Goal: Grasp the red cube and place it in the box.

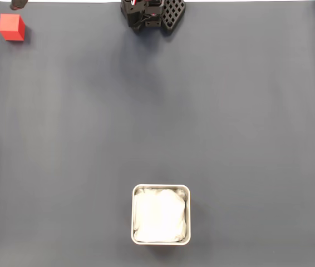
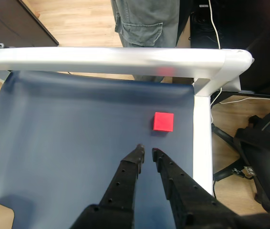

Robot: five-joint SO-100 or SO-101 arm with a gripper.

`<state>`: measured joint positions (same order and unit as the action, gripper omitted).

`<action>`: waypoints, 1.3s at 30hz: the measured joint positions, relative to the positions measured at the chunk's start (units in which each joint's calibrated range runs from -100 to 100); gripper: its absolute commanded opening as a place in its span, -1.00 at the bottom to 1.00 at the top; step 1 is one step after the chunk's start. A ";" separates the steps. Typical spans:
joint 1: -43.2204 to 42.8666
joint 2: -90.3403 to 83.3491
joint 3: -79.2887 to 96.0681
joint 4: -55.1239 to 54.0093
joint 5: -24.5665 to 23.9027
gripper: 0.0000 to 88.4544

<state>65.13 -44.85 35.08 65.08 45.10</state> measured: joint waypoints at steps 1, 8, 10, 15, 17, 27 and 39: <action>0.30 0.43 0.00 -0.40 0.10 -0.90; 2.52 3.47 0.00 -3.02 0.44 -0.81; 3.19 4.43 0.00 -3.90 0.49 -0.78; 4.75 6.77 0.00 -6.36 1.27 -0.73; 5.34 7.82 0.00 -7.40 1.51 -0.71; 7.57 10.59 3.16 -12.97 2.39 -0.62; 9.05 12.42 9.22 -19.81 3.57 -0.52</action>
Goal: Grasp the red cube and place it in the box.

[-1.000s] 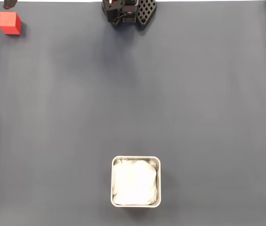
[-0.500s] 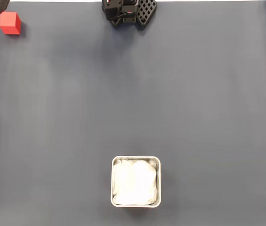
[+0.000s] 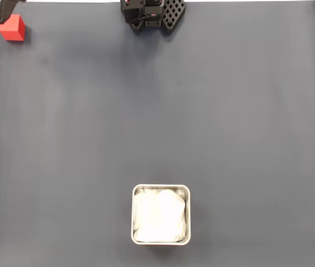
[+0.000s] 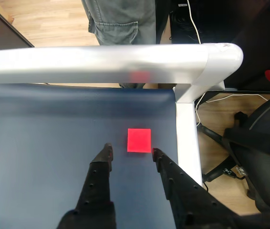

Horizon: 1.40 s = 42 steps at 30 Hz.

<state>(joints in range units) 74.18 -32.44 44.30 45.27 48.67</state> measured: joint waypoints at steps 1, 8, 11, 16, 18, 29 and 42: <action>0.15 0.61 0.00 -0.16 0.00 -0.51; 1.26 3.39 0.18 -2.55 0.00 -0.44; 1.41 4.17 0.99 -4.06 0.24 -0.40; 1.78 5.12 2.62 -6.52 0.59 -0.37; 1.78 5.56 2.71 -7.24 0.73 -0.37; 1.78 8.60 5.52 -11.93 1.56 -0.33; 1.78 11.20 6.15 -13.60 1.76 -0.29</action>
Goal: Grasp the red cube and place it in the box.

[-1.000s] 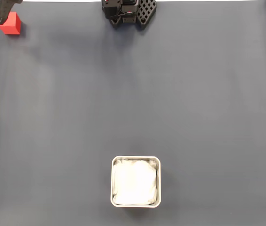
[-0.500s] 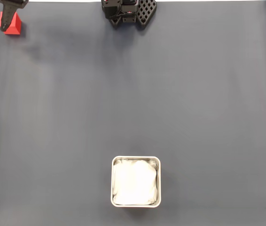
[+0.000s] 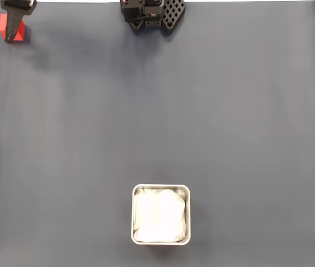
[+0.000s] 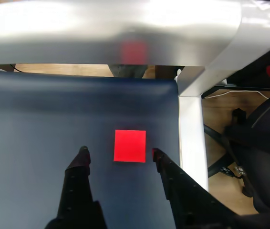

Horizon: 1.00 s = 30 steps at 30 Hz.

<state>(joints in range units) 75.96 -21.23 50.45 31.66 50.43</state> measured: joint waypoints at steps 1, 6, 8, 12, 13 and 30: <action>0.00 0.26 0.27 -0.24 0.00 -0.29; 0.00 0.96 0.99 -1.19 0.00 -0.28; 0.00 1.04 1.27 -1.27 0.00 -0.28; 0.00 1.74 1.45 -1.67 0.00 -0.28; 0.00 1.74 1.45 -1.75 0.00 -0.28; -0.07 5.64 1.45 -5.01 -1.32 -0.28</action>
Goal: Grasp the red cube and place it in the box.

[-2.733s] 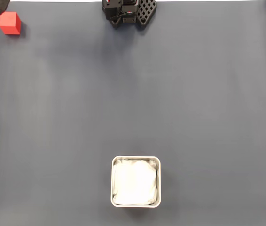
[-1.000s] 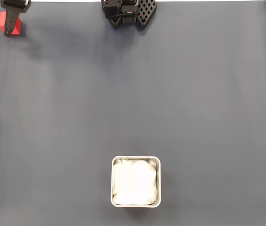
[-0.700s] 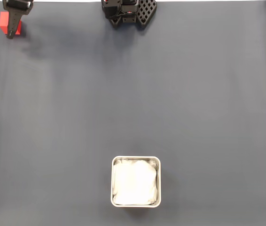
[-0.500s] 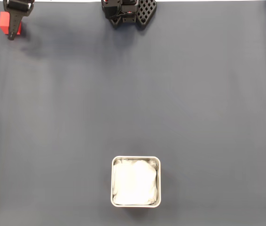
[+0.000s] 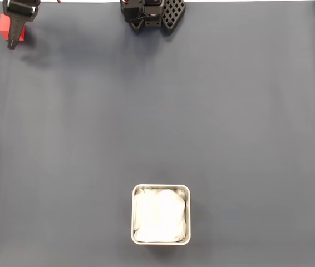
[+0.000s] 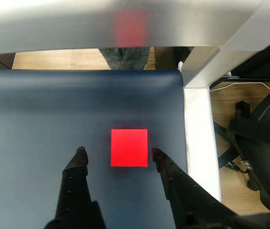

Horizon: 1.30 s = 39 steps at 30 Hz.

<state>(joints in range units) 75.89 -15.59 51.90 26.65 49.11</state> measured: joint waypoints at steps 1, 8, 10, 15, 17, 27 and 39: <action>-0.07 0.00 0.00 0.00 -0.10 -0.28; -0.82 0.96 0.00 -0.72 -0.39 -0.27; -0.89 1.04 0.00 -1.11 -0.49 -0.27; -1.26 2.08 -0.09 -1.51 -0.49 -0.27; -1.19 2.43 -0.36 -1.75 -0.54 -0.27; -1.93 3.04 -0.99 -2.55 -0.54 -0.27; -2.00 3.99 -0.99 -3.74 -0.54 -0.27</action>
<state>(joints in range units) 73.89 -11.59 50.90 22.91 48.57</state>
